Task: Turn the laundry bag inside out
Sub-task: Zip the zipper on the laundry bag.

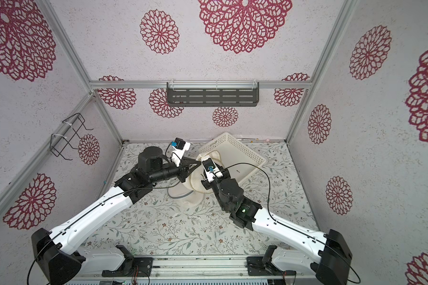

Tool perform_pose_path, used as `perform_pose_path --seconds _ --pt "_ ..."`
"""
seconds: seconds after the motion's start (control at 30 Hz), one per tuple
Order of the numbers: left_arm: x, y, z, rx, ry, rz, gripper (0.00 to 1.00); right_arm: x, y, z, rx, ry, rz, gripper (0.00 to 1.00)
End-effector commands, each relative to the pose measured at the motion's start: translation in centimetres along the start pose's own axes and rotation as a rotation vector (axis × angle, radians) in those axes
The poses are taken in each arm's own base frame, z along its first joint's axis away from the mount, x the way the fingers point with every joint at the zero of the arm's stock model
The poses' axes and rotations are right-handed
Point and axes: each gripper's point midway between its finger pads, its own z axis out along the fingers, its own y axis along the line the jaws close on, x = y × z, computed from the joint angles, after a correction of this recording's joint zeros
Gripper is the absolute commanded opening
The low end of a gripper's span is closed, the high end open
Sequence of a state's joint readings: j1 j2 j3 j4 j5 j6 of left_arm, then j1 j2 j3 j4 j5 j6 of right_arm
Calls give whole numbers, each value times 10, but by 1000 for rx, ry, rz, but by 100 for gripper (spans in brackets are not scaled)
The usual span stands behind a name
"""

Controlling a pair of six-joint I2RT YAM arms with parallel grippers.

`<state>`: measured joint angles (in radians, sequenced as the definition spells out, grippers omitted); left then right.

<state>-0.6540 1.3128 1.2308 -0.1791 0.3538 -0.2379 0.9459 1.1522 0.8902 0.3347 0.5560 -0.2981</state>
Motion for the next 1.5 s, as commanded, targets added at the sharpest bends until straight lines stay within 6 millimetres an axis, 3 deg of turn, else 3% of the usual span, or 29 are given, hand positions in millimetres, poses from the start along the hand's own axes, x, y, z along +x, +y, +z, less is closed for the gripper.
perform_pose_path --seconds 0.0,0.13,0.4,0.57,0.83,0.9,1.0,1.03,1.13,1.23,1.3,1.47 --pt "-14 -14 -9 32 -40 31 0 -22 -5 -1 15 -55 37 14" --pt "-15 -15 -11 35 -42 41 0 -20 -5 -1 11 -50 48 0" --pt "-1 -9 -18 3 -40 119 0 -6 -34 -11 91 47 314 0" --pt "2 -10 -21 10 -73 152 0 27 -50 -16 46 270 570 0" --pt "4 -1 -24 -42 -185 193 0 84 -44 -35 -54 421 995 0" --pt "10 3 -23 -65 -185 211 0 86 -45 -36 -70 393 1090 0" --pt "28 5 -17 -54 -141 219 0 70 -48 -32 -120 334 1144 0" --pt "36 5 -15 -43 -116 209 2 62 -50 -29 -134 317 1143 0" --pt "56 8 -10 -42 -35 199 28 47 -56 -23 -153 299 1083 0" --pt "69 22 -14 -113 24 207 54 44 -59 -22 -158 318 997 0" --pt "74 29 -20 -159 53 220 66 43 -57 -22 -178 334 948 0" --pt "74 23 -29 -142 86 266 74 37 -49 -24 -255 372 800 0"
